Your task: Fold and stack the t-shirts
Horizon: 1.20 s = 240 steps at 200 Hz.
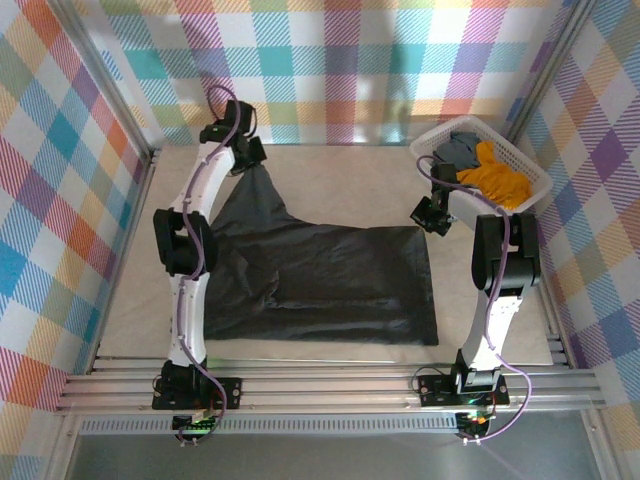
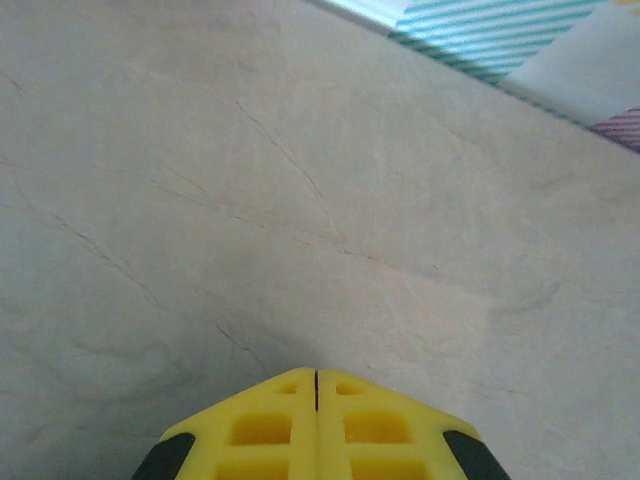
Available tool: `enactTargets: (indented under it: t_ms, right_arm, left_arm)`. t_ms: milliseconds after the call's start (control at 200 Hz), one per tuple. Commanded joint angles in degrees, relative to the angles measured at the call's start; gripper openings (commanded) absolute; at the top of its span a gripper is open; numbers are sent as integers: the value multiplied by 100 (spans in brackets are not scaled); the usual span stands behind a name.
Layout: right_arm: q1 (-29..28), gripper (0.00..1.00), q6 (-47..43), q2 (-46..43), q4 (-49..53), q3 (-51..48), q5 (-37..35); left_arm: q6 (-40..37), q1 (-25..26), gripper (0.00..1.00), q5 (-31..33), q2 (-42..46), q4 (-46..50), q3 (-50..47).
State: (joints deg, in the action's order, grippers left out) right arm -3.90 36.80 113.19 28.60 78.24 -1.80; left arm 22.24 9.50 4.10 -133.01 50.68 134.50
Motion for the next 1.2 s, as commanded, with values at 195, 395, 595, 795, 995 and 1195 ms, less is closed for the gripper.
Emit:
enactTargets:
  t_ms: [195, 395, 595, 795, 995, 1195]
  right_arm:
    - [5, 0, -271, -431, 26, 153, 192]
    - [6, 0, -501, -732, -101, -87, 635]
    - [4, 0, -715, -1334, 8, -579, 927]
    - [12, 0, -747, -2121, 89, -1494, 864]
    - [14, 0, -591, -2810, 277, -2334, 611]
    - [17, 0, -374, -3307, 443, -2847, 500]
  left_arm:
    - [26, -158, 0, -322, 1073, -146, -751]
    - [78, -159, 0, -252, 2358, -164, -2502]
    - [384, -159, 0, 36, 4291, -259, -4641]
    - [793, -159, 0, 354, 6191, 112, -6299]
    - [1225, -159, 0, 730, 7792, 601, -7459]
    - [1468, -159, 0, 679, 8405, 754, -8190]
